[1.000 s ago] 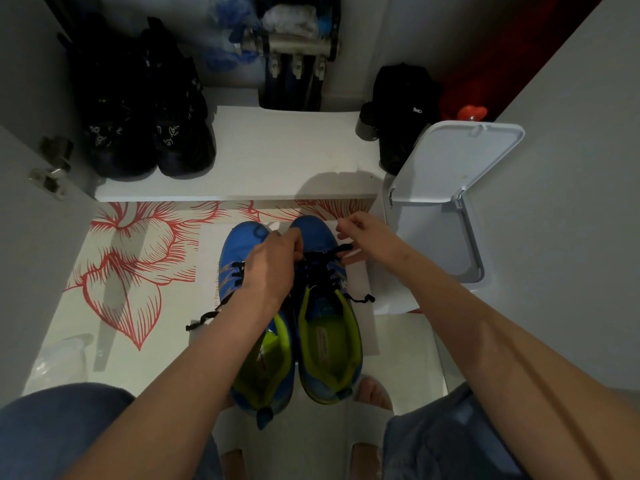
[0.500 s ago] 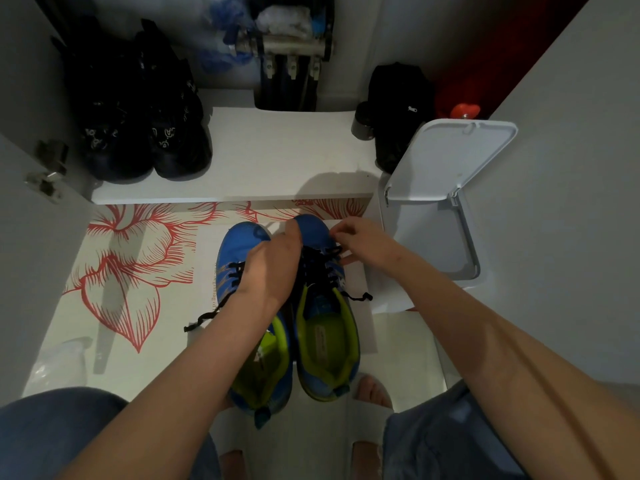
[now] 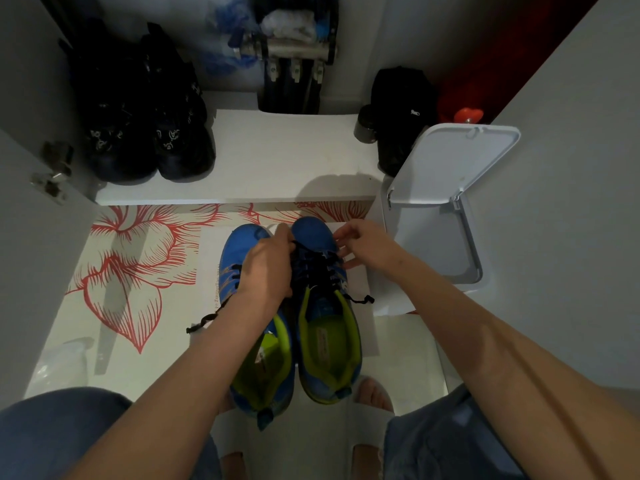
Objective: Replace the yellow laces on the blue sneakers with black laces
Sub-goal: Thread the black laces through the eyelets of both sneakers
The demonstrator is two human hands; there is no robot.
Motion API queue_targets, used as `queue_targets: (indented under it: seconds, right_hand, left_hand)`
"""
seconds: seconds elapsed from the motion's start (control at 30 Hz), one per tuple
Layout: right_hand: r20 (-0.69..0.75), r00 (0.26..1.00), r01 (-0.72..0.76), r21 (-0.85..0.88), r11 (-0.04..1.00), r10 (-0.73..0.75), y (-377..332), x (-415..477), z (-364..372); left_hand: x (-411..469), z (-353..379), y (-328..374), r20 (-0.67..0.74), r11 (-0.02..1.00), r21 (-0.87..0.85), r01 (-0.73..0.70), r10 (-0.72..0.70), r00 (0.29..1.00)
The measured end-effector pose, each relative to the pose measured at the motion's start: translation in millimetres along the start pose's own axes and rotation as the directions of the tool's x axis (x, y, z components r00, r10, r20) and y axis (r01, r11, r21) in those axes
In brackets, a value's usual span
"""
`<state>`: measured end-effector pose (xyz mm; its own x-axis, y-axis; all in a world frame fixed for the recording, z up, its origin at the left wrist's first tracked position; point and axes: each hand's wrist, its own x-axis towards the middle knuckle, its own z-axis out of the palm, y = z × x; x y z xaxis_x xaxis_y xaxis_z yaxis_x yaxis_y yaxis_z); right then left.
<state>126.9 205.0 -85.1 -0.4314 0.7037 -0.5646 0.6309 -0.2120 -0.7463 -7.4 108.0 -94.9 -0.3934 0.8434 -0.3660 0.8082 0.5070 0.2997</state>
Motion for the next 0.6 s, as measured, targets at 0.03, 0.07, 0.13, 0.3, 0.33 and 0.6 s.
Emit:
queue_targets:
  seconds: [0.03, 0.07, 0.13, 0.3, 0.33, 0.6]
  right_hand:
    - [-0.001, 1.000, -0.008, 0.027, 1.000, 0.008, 0, 0, 0]
    - [-0.004, 1.000, -0.016, 0.046, 0.999, 0.016, 0, -1, 0]
    - [-0.017, 0.999, -0.035, 0.043, 0.998, 0.035, 0, 0, -1]
    - [0.090, 0.989, -0.109, -0.122, 0.987, 0.120, 5, -1, -7]
    - [0.119, 0.985, -0.105, -0.155, 0.982, 0.124, 6, -2, -8]
    - [0.113, 0.990, 0.094, -0.070, 0.993, -0.086, 2, -6, -12]
  left_hand:
    - [-2, 5, 2, -0.003, 1.000, -0.015, 0.027, -0.027, 1.000]
    - [-4, 6, 2, -0.040, 0.999, -0.039, 0.020, -0.022, 0.999]
    - [-9, 4, 5, 0.027, 0.980, -0.194, 0.049, -0.045, 0.999]
    - [-9, -1, -2, -0.088, 0.992, -0.107, -0.060, 0.051, 0.995]
    - [-4, 4, -1, -0.082, 0.994, -0.040, -0.104, 0.101, 0.991]
    - [-9, 1, 4, -0.209, 0.974, -0.176, -0.140, 0.102, 0.972]
